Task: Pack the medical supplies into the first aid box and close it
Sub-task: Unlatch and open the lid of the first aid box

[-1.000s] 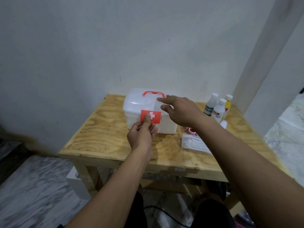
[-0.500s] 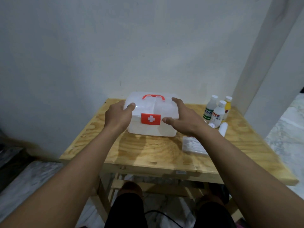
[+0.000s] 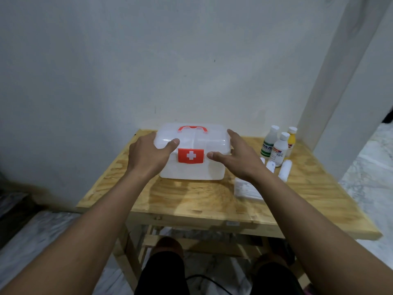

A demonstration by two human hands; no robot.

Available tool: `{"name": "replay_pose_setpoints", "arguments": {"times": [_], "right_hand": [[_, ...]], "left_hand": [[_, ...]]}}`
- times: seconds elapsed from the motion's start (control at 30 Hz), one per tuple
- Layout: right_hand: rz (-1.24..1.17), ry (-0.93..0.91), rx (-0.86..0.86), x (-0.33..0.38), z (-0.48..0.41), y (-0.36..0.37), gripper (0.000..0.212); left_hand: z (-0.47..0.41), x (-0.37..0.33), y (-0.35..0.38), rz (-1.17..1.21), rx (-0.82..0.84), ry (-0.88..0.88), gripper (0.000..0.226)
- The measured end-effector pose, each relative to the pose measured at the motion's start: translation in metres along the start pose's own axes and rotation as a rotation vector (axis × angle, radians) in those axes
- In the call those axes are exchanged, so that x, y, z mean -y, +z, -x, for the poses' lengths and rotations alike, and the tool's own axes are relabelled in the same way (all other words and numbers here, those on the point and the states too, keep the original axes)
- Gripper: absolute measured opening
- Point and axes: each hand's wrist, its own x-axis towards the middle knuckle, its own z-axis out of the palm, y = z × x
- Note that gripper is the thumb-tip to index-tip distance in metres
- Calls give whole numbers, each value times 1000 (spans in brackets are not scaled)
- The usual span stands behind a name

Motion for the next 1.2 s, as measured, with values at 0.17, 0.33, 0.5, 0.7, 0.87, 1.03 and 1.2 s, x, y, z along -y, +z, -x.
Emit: {"name": "replay_pose_setpoints", "arguments": {"times": [0.17,0.33,0.5,0.7,0.87,1.03,1.2], "right_hand": [[-23,13,11,-12,-2,7,88],[-32,35,2,-17,-5,9,90],[-12,18,8,-20,-2,9,93],[-41,22,-8,-21,-3,5,78],[-73,39,-26,-17,-3,0,79],[-154,59,-23,-14,-7,-1,76],[-161,60,11,-15,-7,-4,80]], "left_hand": [[4,8,0,25,44,69,58],[1,16,0,62,68,105,69],[-1,22,2,53,14,148,67],[-5,28,2,75,-33,160,55],[-8,29,4,111,-84,147,62],[-12,28,3,215,-40,84,72],[-9,29,8,252,8,63,86]]}}
